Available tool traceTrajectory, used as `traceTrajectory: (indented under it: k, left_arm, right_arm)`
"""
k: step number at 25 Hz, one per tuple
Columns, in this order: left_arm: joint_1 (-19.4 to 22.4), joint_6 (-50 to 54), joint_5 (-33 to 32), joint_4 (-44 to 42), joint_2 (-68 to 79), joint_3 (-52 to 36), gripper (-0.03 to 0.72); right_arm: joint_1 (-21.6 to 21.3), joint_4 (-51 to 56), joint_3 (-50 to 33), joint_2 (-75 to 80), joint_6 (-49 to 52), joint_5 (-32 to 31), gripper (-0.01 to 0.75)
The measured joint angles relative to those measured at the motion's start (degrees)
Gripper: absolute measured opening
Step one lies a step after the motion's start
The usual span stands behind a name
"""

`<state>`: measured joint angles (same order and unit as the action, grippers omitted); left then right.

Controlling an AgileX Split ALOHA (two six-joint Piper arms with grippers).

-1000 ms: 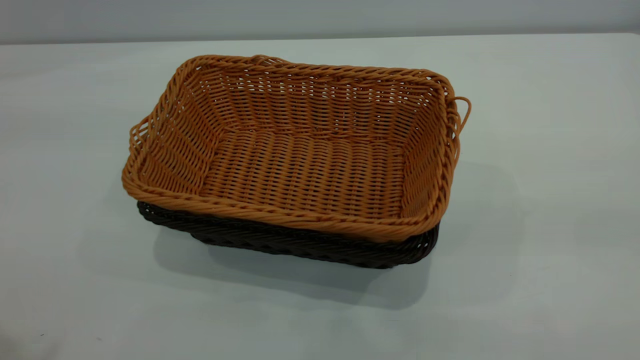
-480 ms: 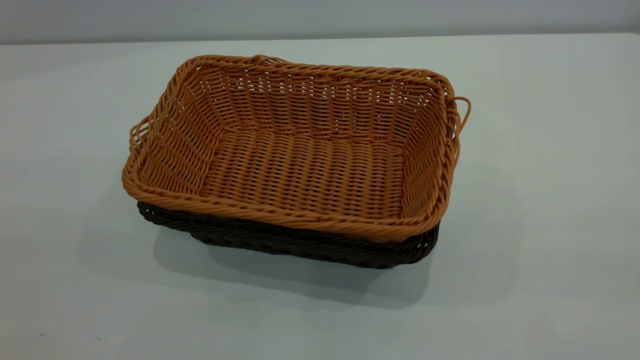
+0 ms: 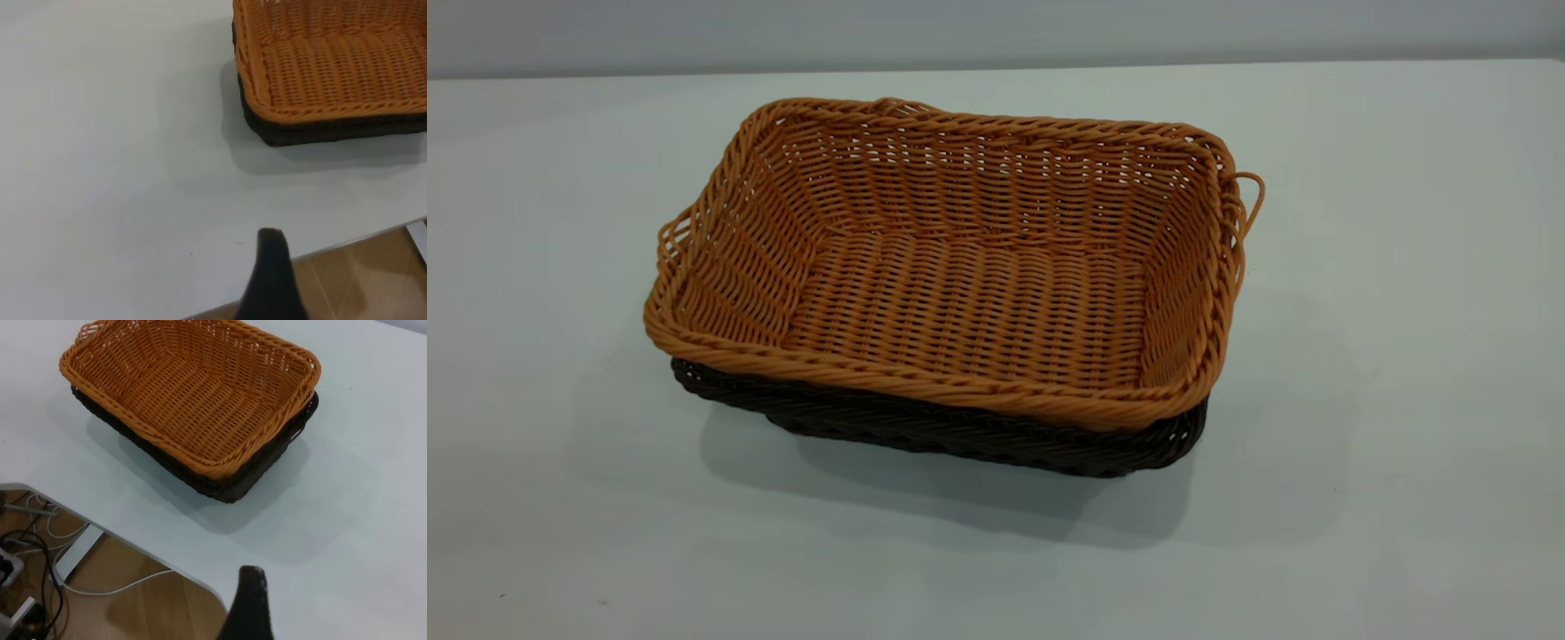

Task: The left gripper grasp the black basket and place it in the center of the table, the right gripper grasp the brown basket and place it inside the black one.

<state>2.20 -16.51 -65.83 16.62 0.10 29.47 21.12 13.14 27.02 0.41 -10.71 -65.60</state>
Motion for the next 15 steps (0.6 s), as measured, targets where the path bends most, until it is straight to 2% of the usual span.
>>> traceTrajectory:
  k: [10,12,15]
  left_arm:
    - [0.0,6.8,0.7,-6.8,-0.6,-1.4,0.509]
    - [0.0,6.9,0.7,-6.8,-0.6,-1.4,0.509]
    - [0.0,7.1,0.7,-6.8,-0.6,-1.4,0.509]
  right_arm:
    - [-0.2,0.0,0.0,0.0,0.0,0.0,0.583]
    - [-2.9,0.2,0.0,0.0,0.0,-0.1,0.583]
    - [-11.3,0.3,0.0,-0.1,0.0,-0.1,0.583]
